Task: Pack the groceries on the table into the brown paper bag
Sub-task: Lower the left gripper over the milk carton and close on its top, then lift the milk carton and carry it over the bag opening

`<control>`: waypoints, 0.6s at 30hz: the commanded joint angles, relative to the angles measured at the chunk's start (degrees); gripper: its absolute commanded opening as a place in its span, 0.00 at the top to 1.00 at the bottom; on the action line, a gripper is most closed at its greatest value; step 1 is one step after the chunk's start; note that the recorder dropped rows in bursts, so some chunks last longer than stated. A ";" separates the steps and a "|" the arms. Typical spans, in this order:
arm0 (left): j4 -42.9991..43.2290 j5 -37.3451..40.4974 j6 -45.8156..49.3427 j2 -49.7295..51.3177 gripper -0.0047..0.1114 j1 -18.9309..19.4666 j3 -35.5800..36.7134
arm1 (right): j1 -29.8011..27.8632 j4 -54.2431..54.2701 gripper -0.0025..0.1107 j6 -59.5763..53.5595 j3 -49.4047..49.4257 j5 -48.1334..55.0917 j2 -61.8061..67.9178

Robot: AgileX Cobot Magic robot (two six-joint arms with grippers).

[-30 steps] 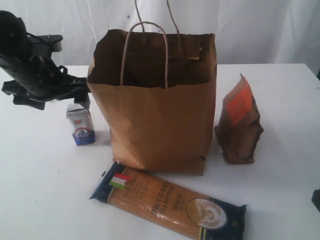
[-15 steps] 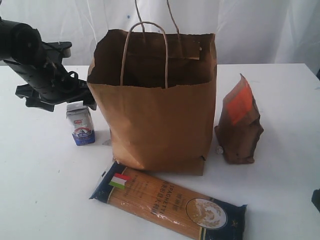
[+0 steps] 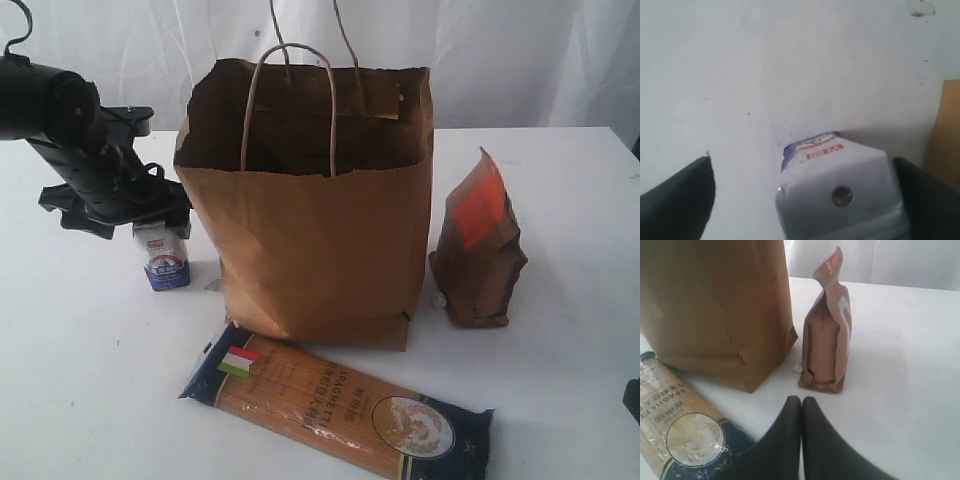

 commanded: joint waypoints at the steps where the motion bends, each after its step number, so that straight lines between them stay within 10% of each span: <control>1: 0.26 0.40 -0.37 0.94 0.47 -0.08 -0.21 | -0.31 0.24 0.98 -0.69 0.12 -0.48 -0.34; 7: 0.26 1.29 0.49 0.35 0.96 -0.08 -0.21 | -0.31 0.24 0.98 -0.69 0.12 -0.48 -0.34; 18: 2.23 18.01 11.54 -9.95 0.96 -0.08 -5.55 | -0.31 0.24 0.98 -0.69 0.12 -0.48 -0.34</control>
